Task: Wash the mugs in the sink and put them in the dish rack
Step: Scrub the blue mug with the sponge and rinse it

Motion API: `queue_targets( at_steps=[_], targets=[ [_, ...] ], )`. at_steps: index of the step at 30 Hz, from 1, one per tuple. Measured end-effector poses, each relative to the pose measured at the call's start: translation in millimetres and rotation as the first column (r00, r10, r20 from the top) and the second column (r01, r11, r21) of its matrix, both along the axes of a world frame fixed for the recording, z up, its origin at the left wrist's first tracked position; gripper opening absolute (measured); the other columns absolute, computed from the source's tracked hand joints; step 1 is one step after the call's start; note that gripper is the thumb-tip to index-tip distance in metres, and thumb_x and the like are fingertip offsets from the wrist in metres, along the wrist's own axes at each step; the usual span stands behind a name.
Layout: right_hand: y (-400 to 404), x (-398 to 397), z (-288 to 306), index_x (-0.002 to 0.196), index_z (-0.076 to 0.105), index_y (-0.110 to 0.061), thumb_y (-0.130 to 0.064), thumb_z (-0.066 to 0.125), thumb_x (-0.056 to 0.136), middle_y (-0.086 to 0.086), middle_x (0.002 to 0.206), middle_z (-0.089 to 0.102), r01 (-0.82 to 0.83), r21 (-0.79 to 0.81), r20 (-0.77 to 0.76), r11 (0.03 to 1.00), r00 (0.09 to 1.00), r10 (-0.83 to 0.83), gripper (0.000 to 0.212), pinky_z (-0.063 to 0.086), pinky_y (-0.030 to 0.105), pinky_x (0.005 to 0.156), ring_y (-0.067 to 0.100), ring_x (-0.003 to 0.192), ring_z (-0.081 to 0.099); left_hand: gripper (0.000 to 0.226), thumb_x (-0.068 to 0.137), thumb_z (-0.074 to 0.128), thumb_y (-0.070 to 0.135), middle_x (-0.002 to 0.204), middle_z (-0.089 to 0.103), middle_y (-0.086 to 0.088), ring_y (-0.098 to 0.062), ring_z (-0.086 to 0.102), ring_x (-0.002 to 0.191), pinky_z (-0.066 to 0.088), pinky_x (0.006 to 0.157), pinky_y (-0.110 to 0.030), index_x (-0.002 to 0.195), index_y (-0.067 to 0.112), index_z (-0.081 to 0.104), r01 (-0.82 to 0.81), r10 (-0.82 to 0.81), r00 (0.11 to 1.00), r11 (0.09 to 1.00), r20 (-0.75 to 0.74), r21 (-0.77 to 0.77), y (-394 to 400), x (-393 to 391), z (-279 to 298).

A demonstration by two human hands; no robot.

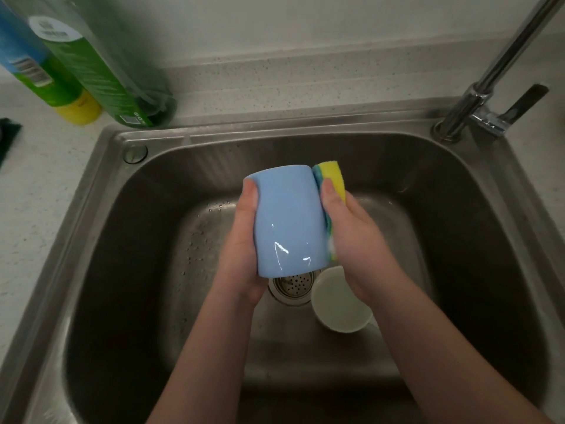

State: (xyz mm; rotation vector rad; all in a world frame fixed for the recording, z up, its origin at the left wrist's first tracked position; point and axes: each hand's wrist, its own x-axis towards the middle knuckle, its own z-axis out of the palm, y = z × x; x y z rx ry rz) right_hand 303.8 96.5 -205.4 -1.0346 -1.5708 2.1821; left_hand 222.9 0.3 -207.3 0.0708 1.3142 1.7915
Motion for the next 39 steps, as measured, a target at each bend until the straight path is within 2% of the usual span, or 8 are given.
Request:
queue_targets(
  at_steps=[3,7,15,20,23,28,35,39],
  targets=[
    [-4,-1,-1,0.088,0.060,-0.039,-0.053,0.043,0.094,-0.021,0.081,0.066,0.027,0.080,-0.042,0.996,0.999,-0.023,0.023,0.054,0.016,0.061,-0.006,0.073,0.064,0.056,0.072,0.042,0.065,0.095,0.075,-0.006,-0.020,0.072,0.080,0.059,0.070,-0.038,0.095,0.024,0.072,0.004,-0.005,1.000,1.000,0.015,0.007,-1,-1,-2],
    [-9,0,-2,0.126,0.049,-0.045,-0.059,0.046,0.087,-0.010,0.120,0.047,-0.007,0.415,-0.067,0.910,0.997,0.038,0.042,0.048,0.021,0.085,-0.001,0.104,0.054,0.055,0.074,0.041,0.063,0.091,0.074,-0.007,-0.019,0.071,0.077,0.059,0.064,-0.034,0.097,0.023,0.071,-0.013,0.013,1.000,0.999,0.008,0.041,0,-1,-3],
    [0,-2,-2,0.120,0.057,-0.035,-0.048,0.051,0.090,-0.008,0.107,0.070,-0.008,-0.117,-0.123,0.993,0.992,-0.006,0.033,0.058,0.033,0.073,0.012,0.094,0.069,0.062,0.072,0.037,0.066,0.097,0.075,-0.006,-0.020,0.072,0.083,0.060,0.068,-0.036,0.102,0.022,0.069,-0.046,0.045,0.999,0.998,0.023,0.050,2,-2,-3],
    [-3,0,-3,0.098,0.057,-0.049,-0.046,0.052,0.092,-0.023,0.094,0.066,0.051,0.106,-0.102,0.993,0.994,-0.040,0.009,0.055,0.017,0.068,-0.006,0.084,0.064,0.056,0.087,0.036,0.066,0.096,0.076,-0.005,-0.019,0.073,0.084,0.059,0.072,-0.035,0.103,0.023,0.068,-0.045,0.042,0.998,0.994,-0.037,-0.097,5,-3,-7],
    [-8,-2,-5,0.099,0.053,-0.052,-0.051,0.049,0.091,-0.013,0.115,0.056,0.019,0.305,-0.040,0.952,0.999,-0.007,0.009,0.050,0.025,0.083,-0.003,0.098,0.058,0.067,0.075,0.045,0.072,0.103,0.074,-0.007,-0.022,0.072,0.090,0.059,0.075,-0.038,0.116,0.021,0.063,-0.041,0.034,0.996,0.995,-0.077,-0.091,3,0,-6],
    [-9,0,-1,0.118,0.049,-0.048,-0.047,0.046,0.091,-0.012,0.139,0.032,-0.015,0.472,0.002,0.882,1.000,0.016,0.027,0.033,-0.007,0.073,-0.024,0.100,0.041,0.058,0.072,0.058,0.056,0.106,0.073,-0.009,-0.025,0.071,0.094,0.059,0.075,-0.041,0.119,0.022,0.059,-0.027,0.017,0.992,0.996,-0.124,-0.080,-2,-3,-9],
    [-3,-1,-3,0.106,0.055,-0.053,-0.053,0.048,0.091,-0.012,0.137,0.049,-0.033,0.236,-0.052,0.971,0.998,0.047,0.016,0.051,0.038,0.095,0.007,0.115,0.056,0.058,0.071,0.065,0.057,0.102,0.073,-0.007,-0.024,0.071,0.088,0.059,0.072,-0.040,0.117,0.022,0.060,-0.026,0.023,0.998,0.998,-0.054,-0.058,0,-2,-12],
    [-11,-1,-6,0.138,0.035,-0.048,-0.048,0.044,0.095,-0.015,0.155,0.022,-0.108,0.754,0.039,0.648,0.992,0.119,0.045,0.028,0.031,0.111,0.007,0.141,0.025,0.060,0.065,0.058,0.053,0.089,0.074,-0.004,-0.017,0.072,0.076,0.057,0.059,-0.030,0.113,0.016,0.061,-0.058,0.049,0.993,0.996,-0.111,-0.073,0,-1,-16]
  ],
)
